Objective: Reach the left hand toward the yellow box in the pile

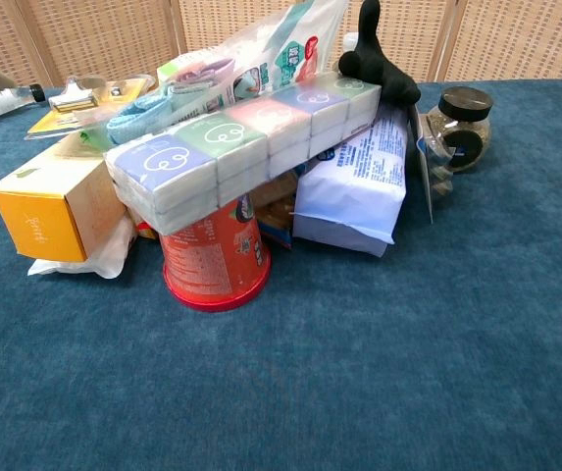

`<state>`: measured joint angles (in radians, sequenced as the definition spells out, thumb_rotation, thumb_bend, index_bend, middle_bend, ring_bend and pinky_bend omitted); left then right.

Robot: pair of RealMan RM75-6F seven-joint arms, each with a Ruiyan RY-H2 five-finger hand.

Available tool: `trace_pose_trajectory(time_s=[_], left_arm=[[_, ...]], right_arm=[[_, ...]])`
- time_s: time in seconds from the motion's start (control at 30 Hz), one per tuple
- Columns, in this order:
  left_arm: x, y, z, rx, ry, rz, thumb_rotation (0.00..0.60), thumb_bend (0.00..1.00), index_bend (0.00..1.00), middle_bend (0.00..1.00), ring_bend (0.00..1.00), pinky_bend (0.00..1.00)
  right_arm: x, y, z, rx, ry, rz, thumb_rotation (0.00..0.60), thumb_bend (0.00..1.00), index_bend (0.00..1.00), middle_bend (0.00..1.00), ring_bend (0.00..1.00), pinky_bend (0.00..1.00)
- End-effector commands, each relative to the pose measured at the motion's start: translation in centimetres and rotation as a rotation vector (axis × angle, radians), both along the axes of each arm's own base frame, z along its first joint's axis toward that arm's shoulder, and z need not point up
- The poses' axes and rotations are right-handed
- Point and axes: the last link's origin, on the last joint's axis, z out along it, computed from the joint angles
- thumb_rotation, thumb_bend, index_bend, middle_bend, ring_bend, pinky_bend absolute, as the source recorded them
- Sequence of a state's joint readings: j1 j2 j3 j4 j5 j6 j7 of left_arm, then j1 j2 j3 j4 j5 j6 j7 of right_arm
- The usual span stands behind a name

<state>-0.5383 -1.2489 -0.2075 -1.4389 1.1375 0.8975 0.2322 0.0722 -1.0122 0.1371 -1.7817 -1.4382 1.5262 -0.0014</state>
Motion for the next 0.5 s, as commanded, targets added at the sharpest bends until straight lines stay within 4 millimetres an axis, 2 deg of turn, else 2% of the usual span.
trace_pose_trajectory(time_s=[0.03,0.33,0.5], left_arm=[[2.4,3.1,-3.3,-0.051,0.040,0.020,0.600,0.00,0.00,0.00,0.00,0.00],[4.8,6.4,-6.7,-0.081,0.106,0.056,0.600,0.00,0.00,0.00,0.00,0.00],[5.6,7.5,-8.1,-0.096,0.139,0.066,0.600,0.00,0.00,0.00,0.00,0.00]], right_arm=[[0.0,0.0,0.1,0.001,-0.007,0.001,0.600,0.00,0.00,0.00,0.00,0.00],[-0.2,-0.1,0.8,-0.018,-0.028,-0.001,0.600,0.00,0.00,0.00,0.00,0.00],[-0.3,-0.1,1.2,-0.031,-0.034,-0.002,0.600,0.00,0.00,0.00,0.00,0.00]])
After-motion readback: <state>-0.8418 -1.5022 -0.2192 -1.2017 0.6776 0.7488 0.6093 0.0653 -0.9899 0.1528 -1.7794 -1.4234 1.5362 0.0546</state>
